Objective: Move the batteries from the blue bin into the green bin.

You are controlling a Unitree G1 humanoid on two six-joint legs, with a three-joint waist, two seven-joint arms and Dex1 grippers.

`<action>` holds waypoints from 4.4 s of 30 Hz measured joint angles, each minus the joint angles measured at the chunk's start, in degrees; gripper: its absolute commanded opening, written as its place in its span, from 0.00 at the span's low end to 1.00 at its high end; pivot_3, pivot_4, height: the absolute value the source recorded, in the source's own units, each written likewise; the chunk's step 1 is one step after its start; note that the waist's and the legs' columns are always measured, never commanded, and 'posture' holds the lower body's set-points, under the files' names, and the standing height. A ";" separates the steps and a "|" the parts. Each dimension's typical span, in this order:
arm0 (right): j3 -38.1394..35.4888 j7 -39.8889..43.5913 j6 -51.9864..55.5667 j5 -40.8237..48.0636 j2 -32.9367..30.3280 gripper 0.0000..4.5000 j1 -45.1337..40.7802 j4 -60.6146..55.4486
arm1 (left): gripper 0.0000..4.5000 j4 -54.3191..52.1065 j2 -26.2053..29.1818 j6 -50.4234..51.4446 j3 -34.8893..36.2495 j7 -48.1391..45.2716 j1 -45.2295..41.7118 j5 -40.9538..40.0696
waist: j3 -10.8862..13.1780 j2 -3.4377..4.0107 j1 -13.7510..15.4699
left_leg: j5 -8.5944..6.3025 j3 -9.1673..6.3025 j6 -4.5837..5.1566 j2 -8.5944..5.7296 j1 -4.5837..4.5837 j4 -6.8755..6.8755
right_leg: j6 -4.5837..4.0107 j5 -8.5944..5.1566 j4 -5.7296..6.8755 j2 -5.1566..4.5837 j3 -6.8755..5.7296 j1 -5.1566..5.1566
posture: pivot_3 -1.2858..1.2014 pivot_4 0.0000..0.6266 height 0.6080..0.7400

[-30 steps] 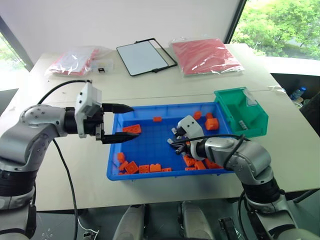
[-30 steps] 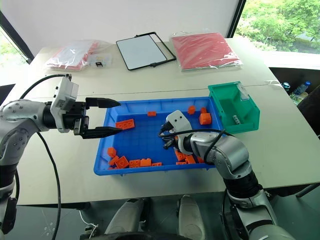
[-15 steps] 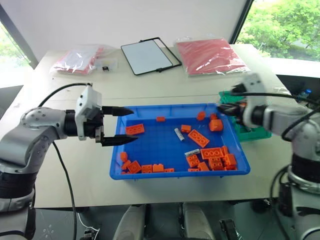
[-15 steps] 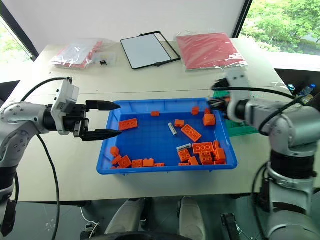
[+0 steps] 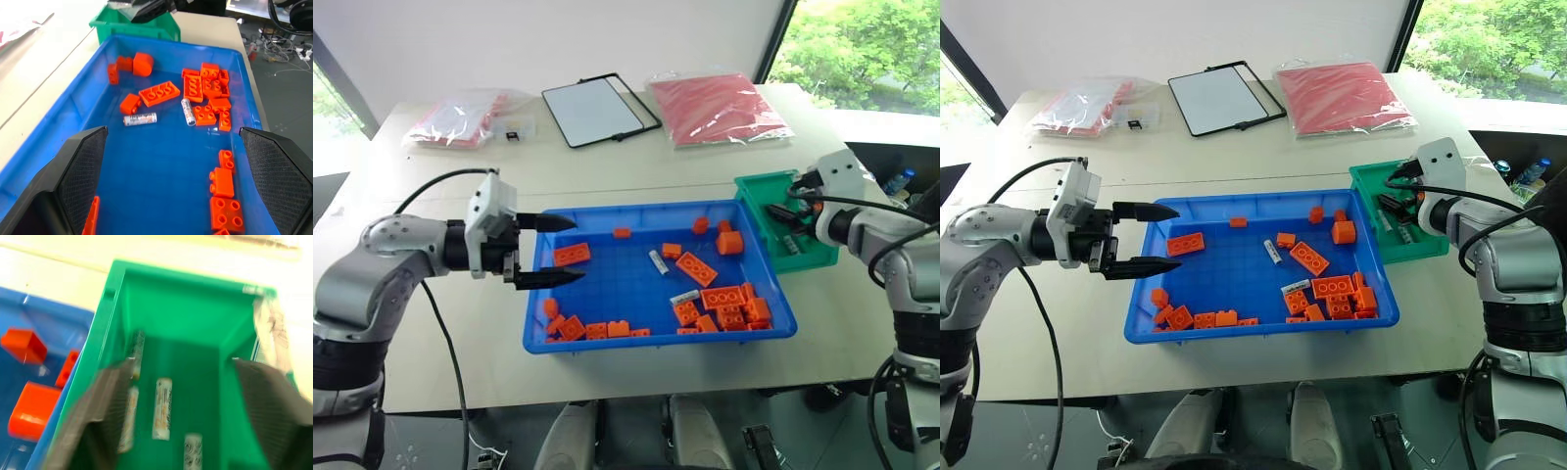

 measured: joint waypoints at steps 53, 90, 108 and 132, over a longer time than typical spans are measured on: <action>-1.79 -1.16 11.69 3.05 -1.62 0.27 -0.73 -3.65 | 1.00 -1.95 -1.30 -0.27 0.80 3.51 2.47 -0.69 | 0.02 -0.04 -0.16 | -0.01 0.04 0.01 0.00 0.02 -0.03 | -0.01 0.00 -0.05 -0.03 0.03 0.02 | 0.52 0.24 0.96; 32.14 49.81 -36.25 -12.87 -7.34 0.66 -3.60 5.21 | 1.00 -3.99 -1.78 0.38 2.40 6.51 4.03 -1.78 | 0.05 -0.05 0.27 | -0.02 -0.04 0.00 -0.01 0.01 0.10 | 0.00 0.00 -0.06 -0.03 -0.01 0.06 | 0.52 0.24 0.96; 31.04 51.44 -35.69 -16.32 -3.11 0.66 -3.10 6.51 | 1.00 -4.45 -1.78 1.06 2.51 7.77 2.80 -2.24 | 0.04 -0.06 0.28 | -0.02 -0.06 -0.01 -0.02 0.02 0.10 | 0.00 0.00 -0.04 -0.02 -0.01 0.06 | 0.52 0.24 0.96; 30.74 48.03 -27.97 -16.63 4.36 0.05 -7.74 13.31 | 1.00 -3.67 -1.92 -0.19 2.15 7.77 2.07 -1.09 | 0.03 -0.06 0.30 | -0.01 -0.07 -0.03 -0.05 0.03 0.12 | 0.01 0.01 0.02 -0.02 -0.01 0.06 | 0.52 0.24 0.96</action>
